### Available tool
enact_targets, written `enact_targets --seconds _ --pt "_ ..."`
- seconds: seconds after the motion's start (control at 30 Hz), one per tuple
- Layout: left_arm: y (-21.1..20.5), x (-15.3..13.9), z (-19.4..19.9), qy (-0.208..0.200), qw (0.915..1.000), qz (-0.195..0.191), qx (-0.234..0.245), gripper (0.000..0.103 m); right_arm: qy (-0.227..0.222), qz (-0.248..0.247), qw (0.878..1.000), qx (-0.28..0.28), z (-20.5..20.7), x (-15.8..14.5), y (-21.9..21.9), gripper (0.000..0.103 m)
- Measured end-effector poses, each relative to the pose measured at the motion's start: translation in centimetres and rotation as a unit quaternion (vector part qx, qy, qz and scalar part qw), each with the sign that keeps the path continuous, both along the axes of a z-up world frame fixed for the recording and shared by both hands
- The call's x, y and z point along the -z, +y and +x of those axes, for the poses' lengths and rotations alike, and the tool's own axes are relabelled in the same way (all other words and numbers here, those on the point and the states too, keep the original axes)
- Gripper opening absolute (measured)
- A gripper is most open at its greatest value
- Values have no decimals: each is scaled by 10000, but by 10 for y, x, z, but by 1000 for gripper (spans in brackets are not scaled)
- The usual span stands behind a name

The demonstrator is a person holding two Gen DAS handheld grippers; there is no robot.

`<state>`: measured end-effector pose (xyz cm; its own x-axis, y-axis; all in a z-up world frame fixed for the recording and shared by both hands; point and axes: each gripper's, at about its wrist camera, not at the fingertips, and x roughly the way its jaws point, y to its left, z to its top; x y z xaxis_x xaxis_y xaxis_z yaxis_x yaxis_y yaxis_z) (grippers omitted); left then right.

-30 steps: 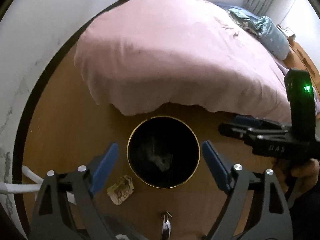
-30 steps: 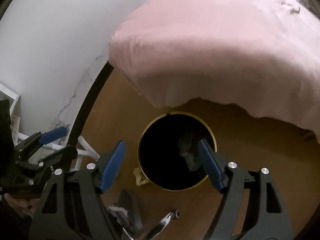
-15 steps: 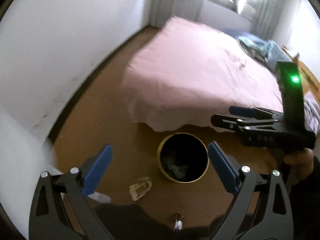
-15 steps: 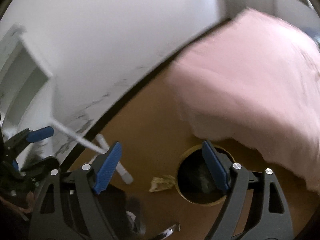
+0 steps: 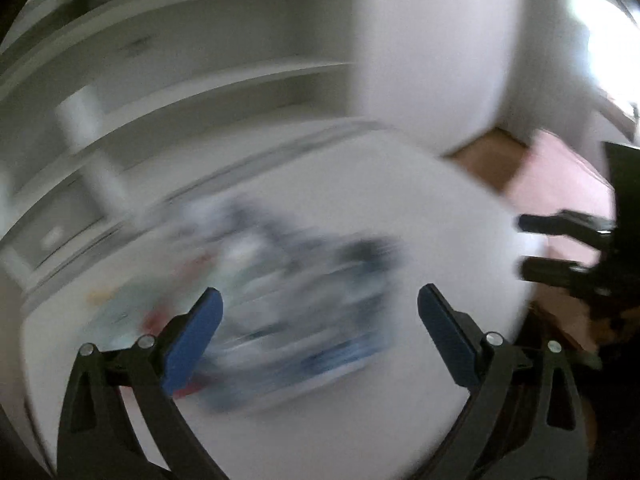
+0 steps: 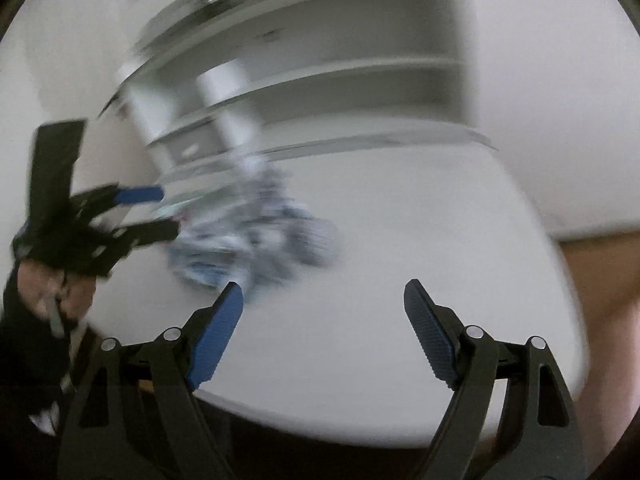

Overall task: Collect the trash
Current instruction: 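Move both tools back to the desk above the trash, then grasp the light blue paper box with the left tool while the right tool grasps the blue-white wrapper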

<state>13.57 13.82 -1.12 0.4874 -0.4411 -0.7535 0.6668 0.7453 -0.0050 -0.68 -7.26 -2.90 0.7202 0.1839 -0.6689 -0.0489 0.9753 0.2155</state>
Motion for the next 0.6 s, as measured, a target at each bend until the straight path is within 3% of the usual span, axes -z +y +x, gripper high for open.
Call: enact_targets --seconds 0.1,0.23,0.47,0.6 --pt "61 10 15 130 9982 33 -580 95 58 -487 9957 -782 35 2 43 83" --pt "118 24 19 340 9955 -75 -878 95 362 -911 9857 -1372 73 11 70 83" --pt "135 31 32 555 9951 -153 -805 95 848 -1119 9745 -1749 117 28 96 79" --pt "117 36 58 574 9963 -97 -631 95 840 -1074 9720 -1912 117 31 109 33"
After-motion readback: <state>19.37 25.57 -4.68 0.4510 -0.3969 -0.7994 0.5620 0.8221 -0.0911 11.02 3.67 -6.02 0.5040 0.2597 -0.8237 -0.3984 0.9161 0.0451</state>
